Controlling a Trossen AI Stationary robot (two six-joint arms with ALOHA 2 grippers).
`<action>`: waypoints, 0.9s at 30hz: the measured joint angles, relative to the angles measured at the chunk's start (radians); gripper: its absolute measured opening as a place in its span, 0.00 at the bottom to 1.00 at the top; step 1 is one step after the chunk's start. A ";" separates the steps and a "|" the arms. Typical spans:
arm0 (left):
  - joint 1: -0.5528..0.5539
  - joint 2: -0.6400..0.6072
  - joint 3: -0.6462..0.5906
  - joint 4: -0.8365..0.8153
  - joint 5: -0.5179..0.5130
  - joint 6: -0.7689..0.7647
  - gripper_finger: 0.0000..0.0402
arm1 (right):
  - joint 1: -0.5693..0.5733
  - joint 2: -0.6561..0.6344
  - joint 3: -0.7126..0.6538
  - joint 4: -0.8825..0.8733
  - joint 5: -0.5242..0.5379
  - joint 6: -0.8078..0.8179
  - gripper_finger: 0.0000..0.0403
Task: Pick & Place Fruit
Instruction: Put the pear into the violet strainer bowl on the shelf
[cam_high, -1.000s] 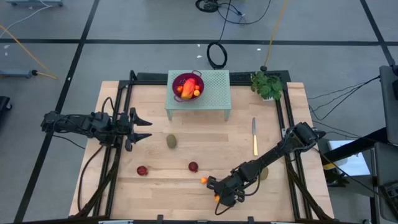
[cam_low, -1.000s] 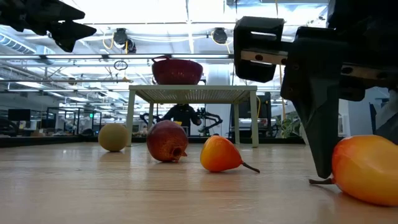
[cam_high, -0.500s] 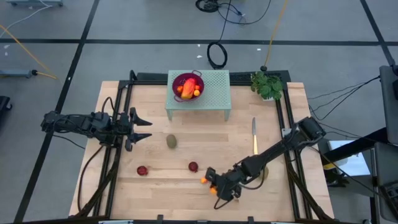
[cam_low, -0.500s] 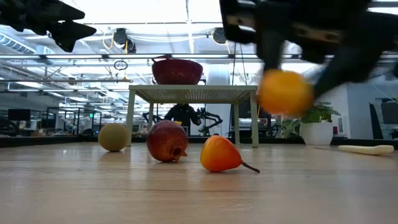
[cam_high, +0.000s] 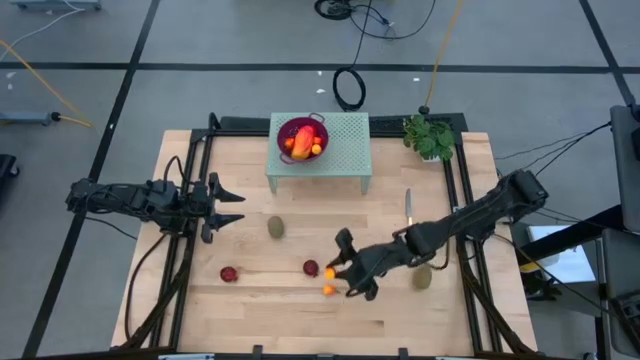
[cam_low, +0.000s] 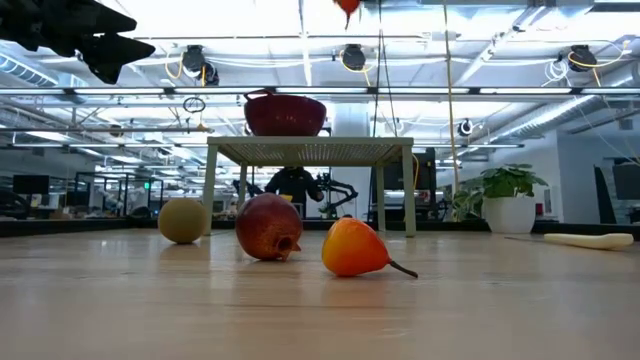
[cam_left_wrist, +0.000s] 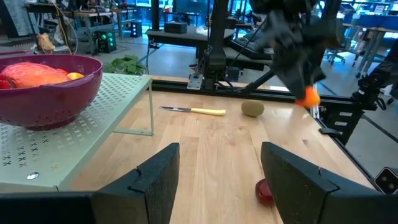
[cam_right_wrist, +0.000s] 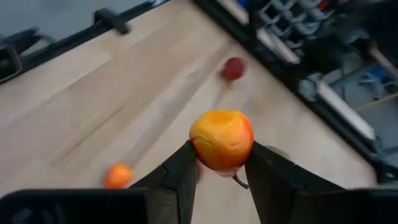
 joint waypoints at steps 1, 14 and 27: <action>0.000 0.000 0.000 0.000 0.000 0.000 0.57 | -0.009 -0.019 0.000 0.001 0.001 0.002 0.29; 0.000 0.000 0.000 -0.041 0.000 0.000 0.57 | -0.192 -0.088 0.000 0.266 -0.001 0.001 0.29; 0.000 0.000 0.000 -0.068 0.000 0.038 0.57 | -0.454 -0.089 0.042 0.456 -0.054 0.070 0.29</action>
